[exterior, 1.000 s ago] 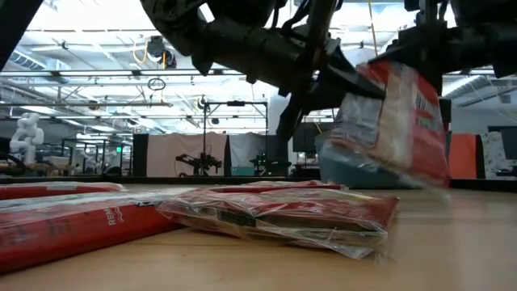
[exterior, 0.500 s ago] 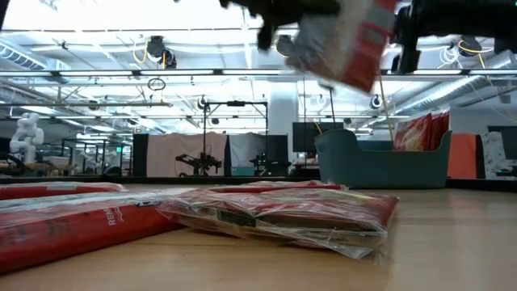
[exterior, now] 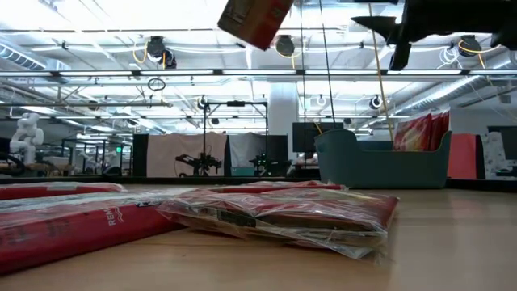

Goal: Sort popcorn bags into baskets
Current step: Put the popcorn bag into the blue bin

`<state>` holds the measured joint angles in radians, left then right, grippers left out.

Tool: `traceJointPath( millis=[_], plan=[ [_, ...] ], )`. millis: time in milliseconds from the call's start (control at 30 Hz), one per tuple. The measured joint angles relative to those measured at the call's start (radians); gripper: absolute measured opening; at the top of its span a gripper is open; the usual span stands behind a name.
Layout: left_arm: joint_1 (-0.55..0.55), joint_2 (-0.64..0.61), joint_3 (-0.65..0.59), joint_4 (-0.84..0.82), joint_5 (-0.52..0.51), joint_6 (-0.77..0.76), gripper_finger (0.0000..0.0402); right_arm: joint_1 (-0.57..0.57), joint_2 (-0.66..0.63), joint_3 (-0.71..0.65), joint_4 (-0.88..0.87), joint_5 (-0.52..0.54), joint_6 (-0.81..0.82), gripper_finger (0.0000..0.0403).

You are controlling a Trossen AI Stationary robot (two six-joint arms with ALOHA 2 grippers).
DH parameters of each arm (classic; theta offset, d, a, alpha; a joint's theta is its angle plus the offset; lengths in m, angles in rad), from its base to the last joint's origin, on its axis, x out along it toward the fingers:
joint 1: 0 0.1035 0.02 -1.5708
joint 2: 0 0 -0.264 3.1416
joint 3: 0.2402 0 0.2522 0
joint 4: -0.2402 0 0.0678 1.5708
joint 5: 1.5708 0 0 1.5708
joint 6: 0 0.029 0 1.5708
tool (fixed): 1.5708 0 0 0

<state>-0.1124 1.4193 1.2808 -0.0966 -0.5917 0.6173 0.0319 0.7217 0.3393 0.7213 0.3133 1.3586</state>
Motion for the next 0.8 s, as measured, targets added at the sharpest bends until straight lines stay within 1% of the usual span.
traceJointPath(
  millis=[100,167,300,433,500,600,667,700,800],
  plan=[
    [0.017,-0.012,0.000,0.003,0.012,0.033,0.0030,-0.008,0.014,0.003,0.015,0.051,0.073,0.0137],
    [0.025,-0.017,0.000,0.019,0.029,0.048,0.0034,-0.010,0.019,0.022,0.016,0.078,0.093,0.0137],
    [0.032,-0.016,0.001,0.016,0.079,0.028,0.0035,-0.015,0.048,0.085,-0.017,0.082,0.091,0.0137],
    [0.033,-0.022,0.000,0.054,0.167,-0.046,0.0032,-0.031,0.096,0.139,-0.028,0.083,0.039,0.0137],
    [0.043,-0.046,0.000,0.068,0.249,-0.095,0.0027,-0.041,0.123,0.153,-0.028,0.083,0.021,0.0137],
    [0.072,-0.066,0.002,0.125,0.427,-0.158,0.0021,-0.058,0.157,0.158,-0.029,0.083,0.024,0.0137],
    [0.089,-0.075,-0.001,0.123,0.529,-0.160,0.0023,-0.066,0.178,0.158,-0.012,0.078,0.035,0.0137],
    [0.096,-0.076,-0.001,0.149,0.569,-0.156,0.0026,-0.068,0.184,0.158,-0.007,0.078,0.036,0.0137],
    [0.119,-0.102,-0.001,0.146,0.668,-0.148,0.0032,-0.071,0.208,0.158,0.050,0.076,0.025,0.0137]
  ],
)
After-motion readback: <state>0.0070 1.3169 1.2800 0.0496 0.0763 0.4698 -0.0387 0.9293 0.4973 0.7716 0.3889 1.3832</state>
